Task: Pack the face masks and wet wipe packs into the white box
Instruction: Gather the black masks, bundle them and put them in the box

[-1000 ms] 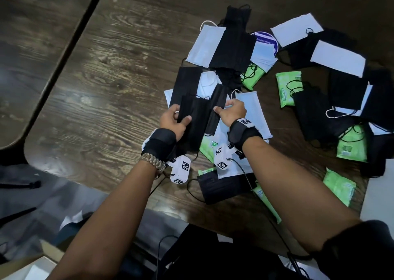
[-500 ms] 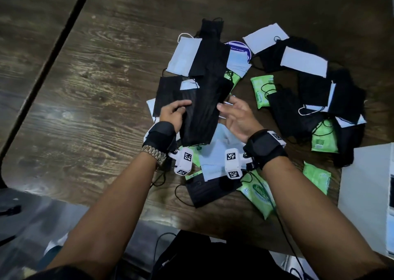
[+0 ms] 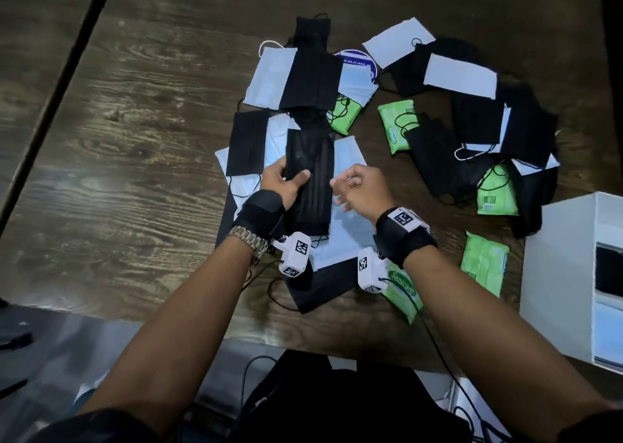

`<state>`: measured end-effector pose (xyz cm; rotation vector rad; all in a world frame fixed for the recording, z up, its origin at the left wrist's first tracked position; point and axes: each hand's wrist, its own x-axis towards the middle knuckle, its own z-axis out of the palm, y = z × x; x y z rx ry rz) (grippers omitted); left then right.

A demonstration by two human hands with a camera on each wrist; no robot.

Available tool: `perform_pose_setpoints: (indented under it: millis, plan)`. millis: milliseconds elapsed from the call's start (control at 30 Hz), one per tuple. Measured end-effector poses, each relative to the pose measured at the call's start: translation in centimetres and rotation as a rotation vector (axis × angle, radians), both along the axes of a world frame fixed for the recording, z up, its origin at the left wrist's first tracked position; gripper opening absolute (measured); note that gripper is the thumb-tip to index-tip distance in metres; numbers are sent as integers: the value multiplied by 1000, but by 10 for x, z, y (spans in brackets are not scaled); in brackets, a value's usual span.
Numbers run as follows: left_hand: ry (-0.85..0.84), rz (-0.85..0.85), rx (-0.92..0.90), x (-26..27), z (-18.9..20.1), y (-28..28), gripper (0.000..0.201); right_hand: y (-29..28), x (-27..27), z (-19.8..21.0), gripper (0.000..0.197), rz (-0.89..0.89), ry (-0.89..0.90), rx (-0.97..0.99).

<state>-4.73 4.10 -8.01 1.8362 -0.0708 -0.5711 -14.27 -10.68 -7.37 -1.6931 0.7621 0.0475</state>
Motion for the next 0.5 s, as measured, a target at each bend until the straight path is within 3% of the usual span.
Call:
perform_pose_setpoints:
  millis: [200, 233, 300, 367, 500]
  plan:
    - [-86, -50, -101, 7, -1, 30, 74, 43, -64, -23, 4, 732, 24, -403]
    - [-122, -91, -86, 5, -2, 34, 73, 50, -74, -24, 4, 830, 54, -451]
    - [-191, -205, 2, -1, 1, 40, 49, 59, -91, -33, 12, 955, 73, -556]
    - [-137, -294, 47, -14, 4, 46, 26, 64, -102, -38, 18, 1016, 60, -621]
    - [-55, -383, 82, -42, -2, 70, 20, 72, -120, -48, 48, 1118, 2, -750]
